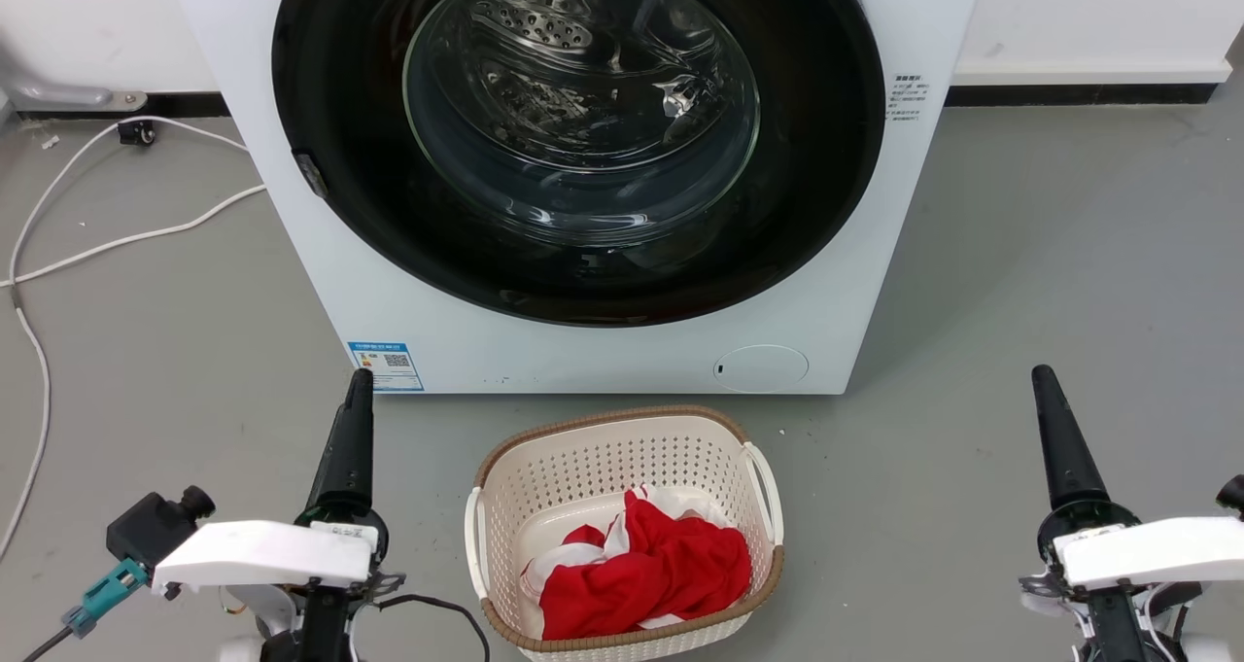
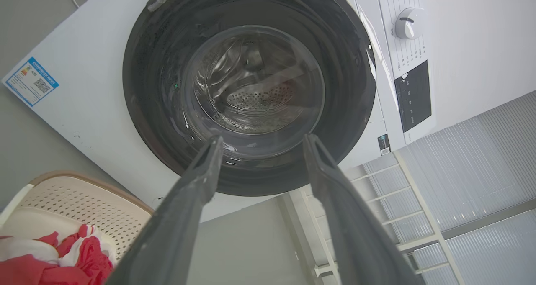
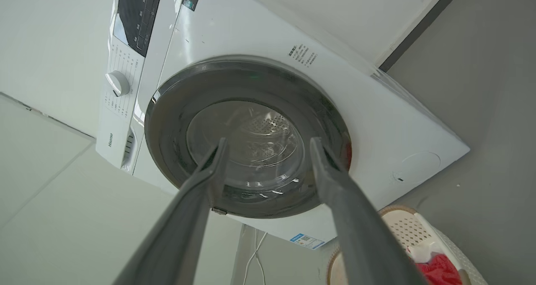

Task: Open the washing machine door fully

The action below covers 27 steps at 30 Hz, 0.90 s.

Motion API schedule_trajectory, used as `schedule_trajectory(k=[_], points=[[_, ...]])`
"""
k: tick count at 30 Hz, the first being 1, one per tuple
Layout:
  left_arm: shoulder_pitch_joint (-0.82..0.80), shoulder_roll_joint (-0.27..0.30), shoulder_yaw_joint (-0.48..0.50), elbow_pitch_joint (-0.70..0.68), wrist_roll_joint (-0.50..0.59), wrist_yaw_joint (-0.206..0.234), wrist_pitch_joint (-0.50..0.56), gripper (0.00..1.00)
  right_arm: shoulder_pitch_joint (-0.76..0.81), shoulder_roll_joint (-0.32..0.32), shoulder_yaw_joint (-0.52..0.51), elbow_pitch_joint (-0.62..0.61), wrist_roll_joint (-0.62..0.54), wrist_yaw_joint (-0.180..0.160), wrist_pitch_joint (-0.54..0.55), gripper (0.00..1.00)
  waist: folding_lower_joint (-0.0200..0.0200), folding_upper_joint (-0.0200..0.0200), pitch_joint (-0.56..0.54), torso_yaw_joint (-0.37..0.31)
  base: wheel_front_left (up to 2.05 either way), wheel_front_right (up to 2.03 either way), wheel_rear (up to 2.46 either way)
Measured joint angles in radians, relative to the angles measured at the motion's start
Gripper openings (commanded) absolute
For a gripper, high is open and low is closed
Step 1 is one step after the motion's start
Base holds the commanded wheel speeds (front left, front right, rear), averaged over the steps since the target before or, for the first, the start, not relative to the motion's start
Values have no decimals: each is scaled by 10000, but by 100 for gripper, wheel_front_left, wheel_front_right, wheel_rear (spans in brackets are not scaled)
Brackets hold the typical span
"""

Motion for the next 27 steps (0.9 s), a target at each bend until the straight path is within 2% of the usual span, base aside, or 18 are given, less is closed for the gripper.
schedule_trajectory(k=[10,27], points=[[0,0,-376,-146,2406,107,-384,100,163,0,270,-370,-2700,0,-359,100,0,0,-1,12,0,0,0],[2,77,-786,13,5162,401,-915,100,502,2,295,-458,-5561,2,-750,100,0,0,-22,43,0,0,0]])
